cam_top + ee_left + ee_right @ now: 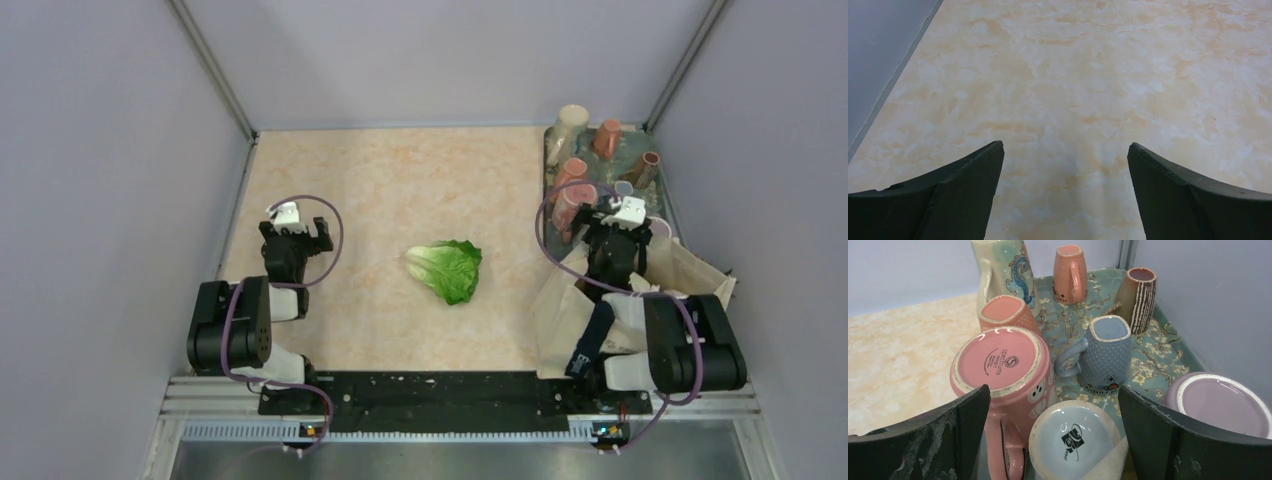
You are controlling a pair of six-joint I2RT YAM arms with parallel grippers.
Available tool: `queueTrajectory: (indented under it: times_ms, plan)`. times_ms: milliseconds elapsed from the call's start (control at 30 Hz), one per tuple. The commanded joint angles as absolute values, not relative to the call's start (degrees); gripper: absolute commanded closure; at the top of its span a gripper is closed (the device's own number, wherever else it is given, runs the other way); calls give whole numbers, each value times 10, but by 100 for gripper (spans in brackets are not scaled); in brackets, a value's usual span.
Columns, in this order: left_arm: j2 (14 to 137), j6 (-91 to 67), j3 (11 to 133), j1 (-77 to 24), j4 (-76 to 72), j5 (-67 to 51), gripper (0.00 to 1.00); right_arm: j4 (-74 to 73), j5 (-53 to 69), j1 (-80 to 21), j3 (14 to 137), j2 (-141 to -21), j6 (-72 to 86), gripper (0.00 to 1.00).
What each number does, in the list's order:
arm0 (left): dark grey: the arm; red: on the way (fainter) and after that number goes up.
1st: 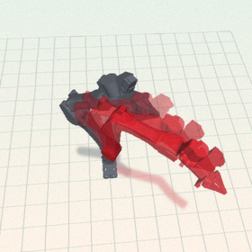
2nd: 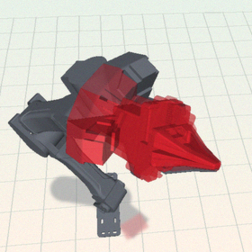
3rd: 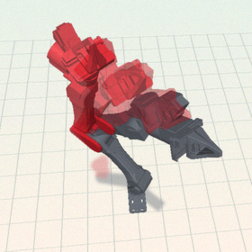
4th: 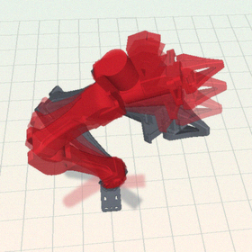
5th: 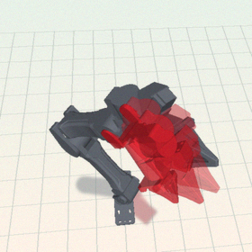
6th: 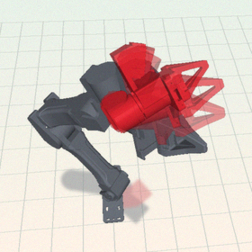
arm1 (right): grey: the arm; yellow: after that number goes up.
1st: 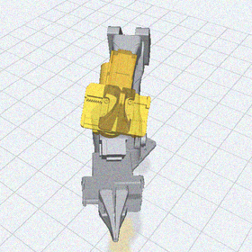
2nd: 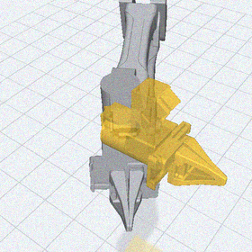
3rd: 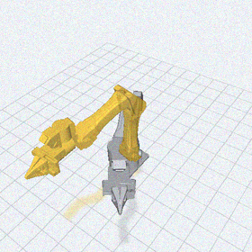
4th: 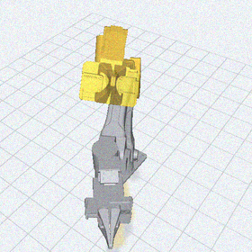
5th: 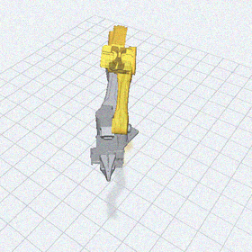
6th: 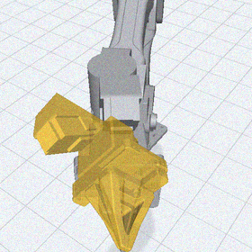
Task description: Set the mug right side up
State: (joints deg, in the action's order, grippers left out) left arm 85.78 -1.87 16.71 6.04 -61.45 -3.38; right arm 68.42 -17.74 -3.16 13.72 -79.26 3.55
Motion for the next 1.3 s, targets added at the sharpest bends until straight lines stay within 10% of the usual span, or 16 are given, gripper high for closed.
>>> queueTrajectory:
  times_ms: [0,200,400,667,1267]
  plan:
    - [851,-22,169,59,-636,-38,1,452,-200,-33,195,-718,43,1]
    - [839,-17,180,64,-607,-74,1,164,-173,-33,350,-643,76,6]
    - [837,7,503,74,-74,-133,1,-88,-125,-66,533,-692,94,11]
    - [883,18,634,73,132,-270,3,-377,-129,-103,722,-858,93,27]
    - [890,12,650,73,161,-288,11,-229,-208,-92,598,-900,190,50]
